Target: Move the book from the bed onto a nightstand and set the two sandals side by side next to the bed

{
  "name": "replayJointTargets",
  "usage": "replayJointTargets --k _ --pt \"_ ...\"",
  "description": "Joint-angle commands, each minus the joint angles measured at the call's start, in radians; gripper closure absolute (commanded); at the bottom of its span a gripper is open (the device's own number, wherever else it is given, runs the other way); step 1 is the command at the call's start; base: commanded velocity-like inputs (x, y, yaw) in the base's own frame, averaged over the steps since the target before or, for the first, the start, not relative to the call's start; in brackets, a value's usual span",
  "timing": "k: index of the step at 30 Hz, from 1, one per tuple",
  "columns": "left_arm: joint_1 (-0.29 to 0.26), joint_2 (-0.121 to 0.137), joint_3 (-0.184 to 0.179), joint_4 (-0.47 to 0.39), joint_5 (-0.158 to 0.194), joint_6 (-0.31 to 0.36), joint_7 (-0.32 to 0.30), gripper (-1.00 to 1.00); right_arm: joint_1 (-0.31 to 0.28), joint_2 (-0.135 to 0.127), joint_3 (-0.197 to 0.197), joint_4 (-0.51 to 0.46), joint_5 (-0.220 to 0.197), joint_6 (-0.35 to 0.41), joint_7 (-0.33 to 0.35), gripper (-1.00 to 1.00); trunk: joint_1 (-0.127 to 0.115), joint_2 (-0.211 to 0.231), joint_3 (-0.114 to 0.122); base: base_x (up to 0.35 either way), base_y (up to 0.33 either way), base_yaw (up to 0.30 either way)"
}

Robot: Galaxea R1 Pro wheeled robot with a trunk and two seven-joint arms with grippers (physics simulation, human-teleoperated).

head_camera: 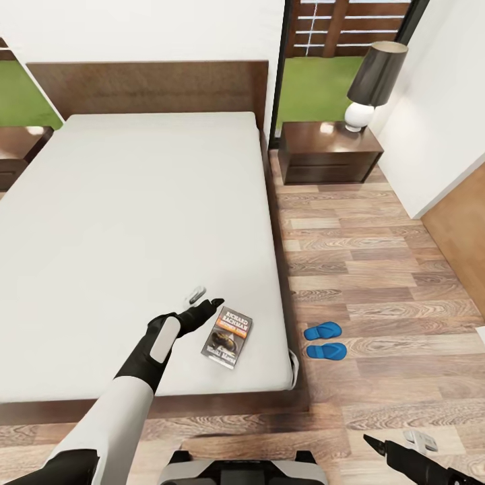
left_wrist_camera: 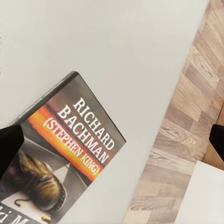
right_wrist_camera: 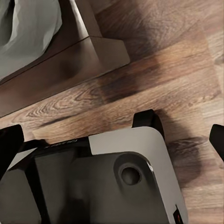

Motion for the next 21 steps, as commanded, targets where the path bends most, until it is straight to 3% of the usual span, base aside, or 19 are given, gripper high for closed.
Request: replayJointTargets --k 1,21 --pt "0.000 -0.001 0.006 -0.001 0.003 0.007 -0.002 -1.00 -0.001 0.001 -0.007 -0.002 0.010 0.006 0.008 -1.00 0.004 -0.008 -0.004 0.000 0.000 0.000" --pt "0.000 -0.001 0.006 -0.001 0.003 0.007 -0.003 -1.00 -0.001 0.000 -0.007 -0.004 0.004 0.007 0.009 -1.00 0.081 -0.148 -0.067 0.000 0.000 0.000"
